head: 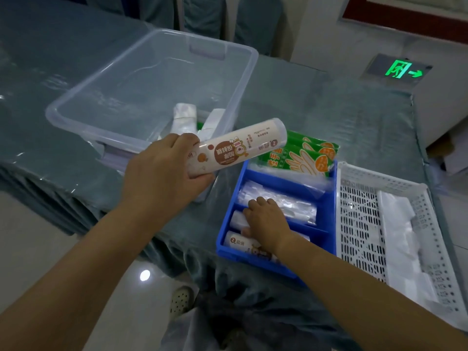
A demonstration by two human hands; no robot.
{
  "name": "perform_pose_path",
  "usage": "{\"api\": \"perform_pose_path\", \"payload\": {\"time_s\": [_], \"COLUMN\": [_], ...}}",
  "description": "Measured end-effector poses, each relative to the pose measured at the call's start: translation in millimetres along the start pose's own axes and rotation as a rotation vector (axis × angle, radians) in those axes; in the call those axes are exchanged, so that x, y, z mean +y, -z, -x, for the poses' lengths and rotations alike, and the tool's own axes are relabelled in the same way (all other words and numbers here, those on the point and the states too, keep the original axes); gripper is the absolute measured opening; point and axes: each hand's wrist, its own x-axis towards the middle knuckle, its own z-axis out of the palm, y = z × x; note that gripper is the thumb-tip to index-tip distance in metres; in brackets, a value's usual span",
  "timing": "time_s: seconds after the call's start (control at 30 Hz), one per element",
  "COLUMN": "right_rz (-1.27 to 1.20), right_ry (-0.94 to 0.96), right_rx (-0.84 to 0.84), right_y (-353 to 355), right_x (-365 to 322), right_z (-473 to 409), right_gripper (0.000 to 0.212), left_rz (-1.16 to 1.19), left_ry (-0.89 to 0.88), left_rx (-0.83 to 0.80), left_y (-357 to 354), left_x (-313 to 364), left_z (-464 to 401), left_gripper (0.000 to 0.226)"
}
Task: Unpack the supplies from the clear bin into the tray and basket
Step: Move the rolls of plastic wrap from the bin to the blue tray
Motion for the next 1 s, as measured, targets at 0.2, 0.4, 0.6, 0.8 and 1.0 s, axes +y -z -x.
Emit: {"api": "perform_pose_path", "payload": {"time_s": [0.2,0.4,0.6,0.8,1.0], "right_rz": [-0.091,-0.878,-1.161,-1.138,-1.081], "right_ry": [-0.102,-0.4,-0.563,-0.593,-0.582], "right_rx": [-0.026,0.214,0.946,1.207,1.195], "right_y": [5,13,5,30,39], "right_x": [11,27,50,70,69], "right_z": [3,50,95,125,138], "right_gripper": [0.039,0.049,0.041,0.025,0.026], "left_rz": [-0.041,-0.132,-0.169,-0.062,-0.041], "left_ry": [-0.05,-0.192,-0.365,-0.427,-0.498], "left_rx": [-0.012,0.024,-0.037,-0.49,-0.663], "left_y": [1,-11,-53,-121,-162], "left_x": [-2,11,38,53,56], "left_z": [1,-1,18,35,37], "left_gripper": [0.057,0.051,0.048,0.054,0.05]}}
